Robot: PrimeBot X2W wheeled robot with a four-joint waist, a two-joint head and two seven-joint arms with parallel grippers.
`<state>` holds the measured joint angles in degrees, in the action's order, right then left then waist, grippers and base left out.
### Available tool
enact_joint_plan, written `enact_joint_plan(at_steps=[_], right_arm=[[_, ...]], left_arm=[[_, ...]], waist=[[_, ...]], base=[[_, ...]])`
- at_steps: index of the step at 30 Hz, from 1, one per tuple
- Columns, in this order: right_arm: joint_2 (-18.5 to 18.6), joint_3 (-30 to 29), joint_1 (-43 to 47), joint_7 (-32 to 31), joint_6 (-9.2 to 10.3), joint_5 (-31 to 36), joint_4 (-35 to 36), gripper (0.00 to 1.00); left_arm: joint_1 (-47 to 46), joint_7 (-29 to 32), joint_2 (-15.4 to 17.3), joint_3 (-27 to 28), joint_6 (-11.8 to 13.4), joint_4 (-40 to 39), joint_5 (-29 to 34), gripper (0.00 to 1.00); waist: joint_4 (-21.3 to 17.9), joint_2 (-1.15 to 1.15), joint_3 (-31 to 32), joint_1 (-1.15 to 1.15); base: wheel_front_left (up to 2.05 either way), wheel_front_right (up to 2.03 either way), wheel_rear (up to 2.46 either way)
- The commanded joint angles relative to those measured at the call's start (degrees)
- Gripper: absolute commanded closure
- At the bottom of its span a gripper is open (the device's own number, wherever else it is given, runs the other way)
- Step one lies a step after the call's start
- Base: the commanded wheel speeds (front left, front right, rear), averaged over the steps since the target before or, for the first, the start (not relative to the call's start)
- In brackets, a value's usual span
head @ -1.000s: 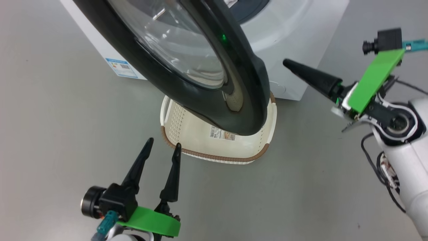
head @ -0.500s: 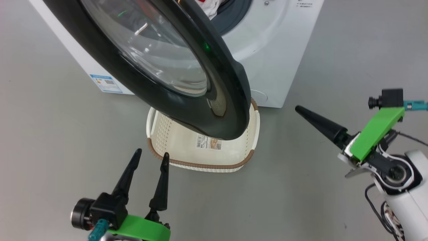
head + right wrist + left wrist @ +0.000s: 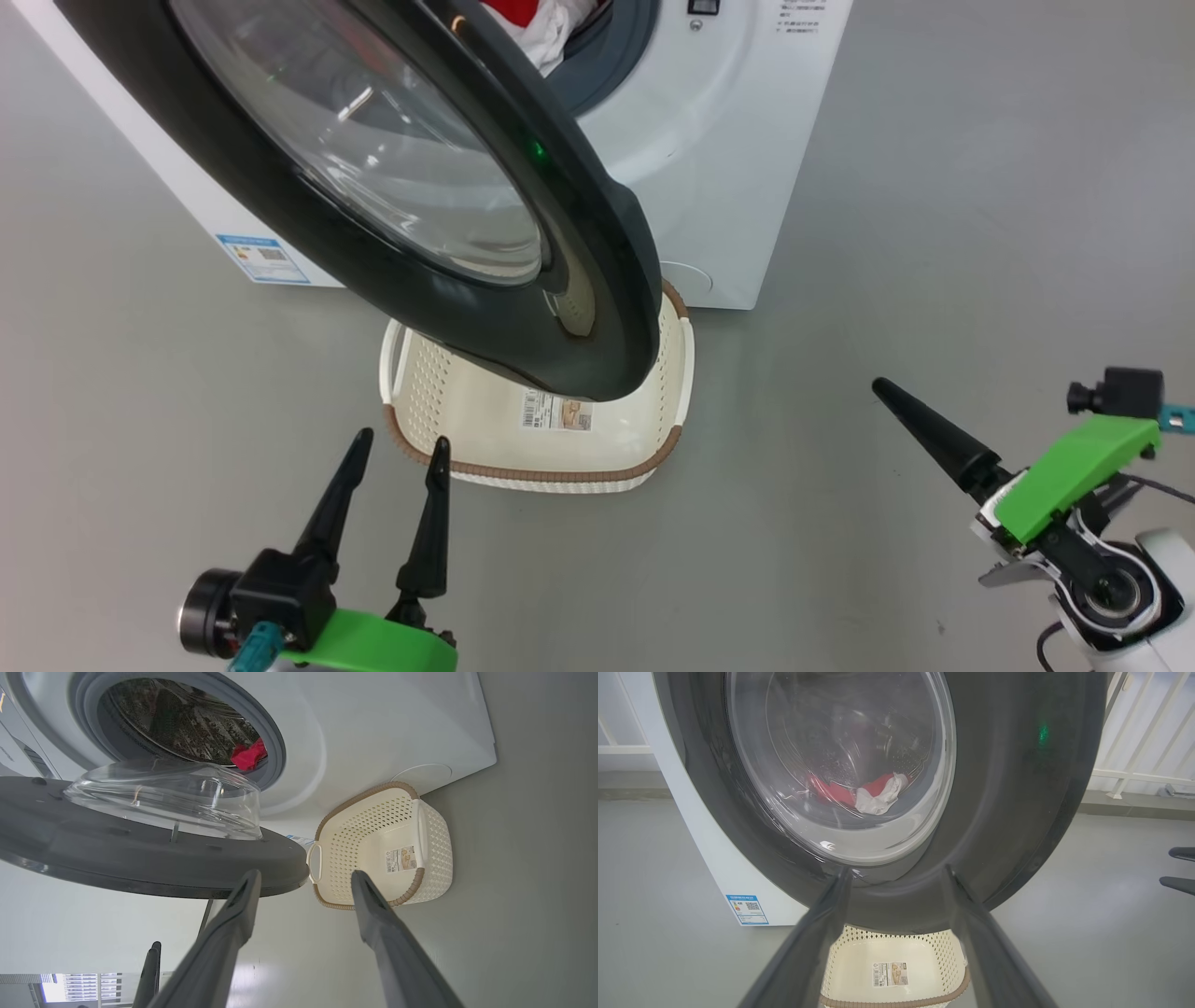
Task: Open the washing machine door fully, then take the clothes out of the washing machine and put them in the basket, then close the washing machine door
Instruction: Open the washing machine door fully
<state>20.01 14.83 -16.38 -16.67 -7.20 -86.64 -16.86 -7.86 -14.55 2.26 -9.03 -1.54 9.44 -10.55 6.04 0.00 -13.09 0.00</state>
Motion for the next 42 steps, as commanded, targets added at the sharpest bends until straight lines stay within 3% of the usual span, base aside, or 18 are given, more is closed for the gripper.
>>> enact_joint_plan(at_steps=[1, 8, 13, 19, 26, 36, 42], right_arm=[[1.3, 0.09, 1.37, 1.52, -0.29, 0.07, 1.53, 0.0], [3.65, 2.31, 4.36, 13.81, -0.29, 7.75, 1.29, 0.0], [6.5, 9.96, 4.68, 26.82, -0.29, 17.32, -0.8, 0.0], [7.19, 13.22, 3.67, 31.54, -0.29, 23.73, -3.81, 0.0], [3.32, 3.29, 5.58, 31.65, -0.29, 35.76, -2.46, 0.0], [-5.01, -14.21, 10.78, 31.66, -0.29, 55.93, 5.07, 0.0], [-8.87, -20.96, 13.85, 31.66, -0.29, 62.14, 9.07, 0.0]], left_arm=[[0.15, -0.45, 0.62, 2.19, -0.14, -1.35, 0.4, 0.0], [0.2, -0.45, 0.62, 2.82, -0.25, -1.11, 0.15, 0.0], [0.22, -0.45, 0.62, 3.25, -0.26, -0.92, 0.12, 0.0], [0.18, -0.45, 0.62, 3.52, -0.28, -0.87, 0.18, 0.0], [0.06, -0.45, 0.62, 3.75, -0.12, -0.89, -0.04, 0.0], [-0.27, -0.45, 0.62, 3.93, 0.05, -0.93, -0.08, 0.0], [-0.7, -0.45, 0.62, 3.59, 0.14, -0.99, -0.14, 0.0]], waist=[[-0.22, 0.0, 0.01, 0.0], [-0.65, 0.0, -0.31, 0.0], [-1.11, 0.0, -0.51, 0.0], [-1.33, 0.0, -0.57, 0.0], [-1.49, 0.0, -0.85, 0.0], [-1.48, 0.0, -1.25, 0.0], [-0.91, 0.0, -1.34, 0.0]], base=[[0.0, 0.0, 0.0], [0.0, 0.0, 0.0], [0.0, 0.0, 0.0], [0.0, 0.0, 0.0], [0.0, 0.0, 0.0], [0.0, 0.0, 0.0], [0.0, 0.0, 0.0]])
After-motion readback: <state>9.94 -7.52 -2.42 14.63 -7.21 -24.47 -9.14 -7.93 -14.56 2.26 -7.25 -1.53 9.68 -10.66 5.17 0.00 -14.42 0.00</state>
